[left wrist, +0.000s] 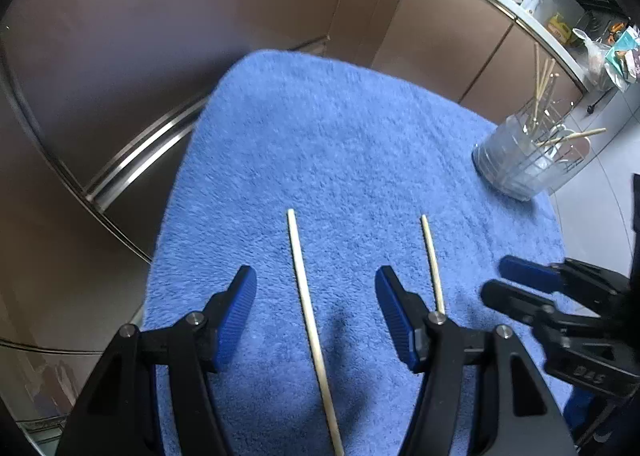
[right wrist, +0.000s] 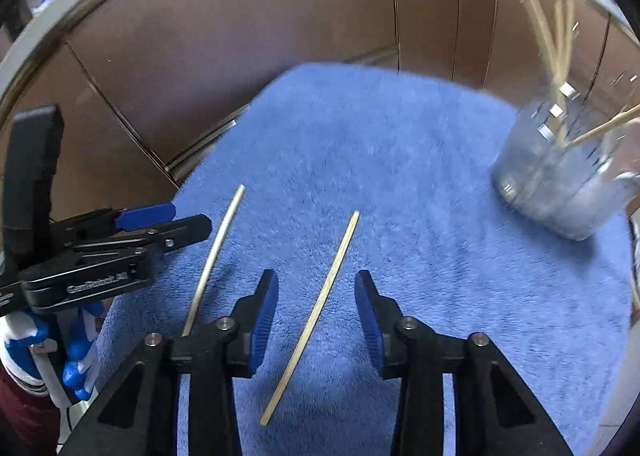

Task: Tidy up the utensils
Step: 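Grasp a chopstick with the left gripper while the right gripper grasps the last one, then carry both chopsticks to the holder and drop them in, opening both grippers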

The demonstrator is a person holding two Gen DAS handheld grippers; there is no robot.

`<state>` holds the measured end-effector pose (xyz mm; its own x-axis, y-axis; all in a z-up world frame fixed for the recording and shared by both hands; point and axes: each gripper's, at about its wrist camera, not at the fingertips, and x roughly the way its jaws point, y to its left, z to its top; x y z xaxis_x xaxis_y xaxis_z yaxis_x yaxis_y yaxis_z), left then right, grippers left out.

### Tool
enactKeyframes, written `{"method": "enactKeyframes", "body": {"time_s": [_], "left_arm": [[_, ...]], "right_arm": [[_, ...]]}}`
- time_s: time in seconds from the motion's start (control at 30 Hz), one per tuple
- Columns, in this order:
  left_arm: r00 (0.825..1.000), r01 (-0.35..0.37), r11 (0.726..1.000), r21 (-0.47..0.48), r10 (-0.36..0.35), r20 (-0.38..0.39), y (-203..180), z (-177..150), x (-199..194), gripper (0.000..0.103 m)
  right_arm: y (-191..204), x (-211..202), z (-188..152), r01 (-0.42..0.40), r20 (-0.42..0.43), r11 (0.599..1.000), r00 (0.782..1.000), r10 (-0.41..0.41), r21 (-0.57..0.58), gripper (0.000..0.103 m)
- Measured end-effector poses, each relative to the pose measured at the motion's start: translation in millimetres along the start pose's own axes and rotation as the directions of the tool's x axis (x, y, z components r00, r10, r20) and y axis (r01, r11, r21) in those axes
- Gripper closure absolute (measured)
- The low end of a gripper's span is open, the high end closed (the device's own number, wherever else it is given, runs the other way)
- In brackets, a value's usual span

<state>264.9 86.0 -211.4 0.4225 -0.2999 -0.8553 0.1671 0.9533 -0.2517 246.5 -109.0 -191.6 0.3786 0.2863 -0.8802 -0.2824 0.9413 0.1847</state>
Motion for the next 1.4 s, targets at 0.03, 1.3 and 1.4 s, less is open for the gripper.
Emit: {"method": "enactKeyframes", "body": {"time_s": [0.03, 1.3, 1.4], "left_arm": [[1.000, 0.004, 1.000, -0.003, -0.004, -0.014, 1, 1, 3, 0.044], [0.987, -0.109, 0.994, -0.023, 0.105, -0.126, -4, 5, 41, 0.098], [0.992, -0.091, 0.995, -0.030, 0.088, -0.087, -6, 2, 30, 0.098]], "right_arm": [[0, 9, 4, 0.001, -0.029, 1.000, 1.000, -0.001, -0.002, 0.069], [-4, 51, 28, 0.080, -0.133, 0.992, 0.987, -0.092, -0.094, 0.097], [-2, 29, 16, 0.074, -0.084, 0.991, 0.993, -0.084, -0.111, 0.097]]}}
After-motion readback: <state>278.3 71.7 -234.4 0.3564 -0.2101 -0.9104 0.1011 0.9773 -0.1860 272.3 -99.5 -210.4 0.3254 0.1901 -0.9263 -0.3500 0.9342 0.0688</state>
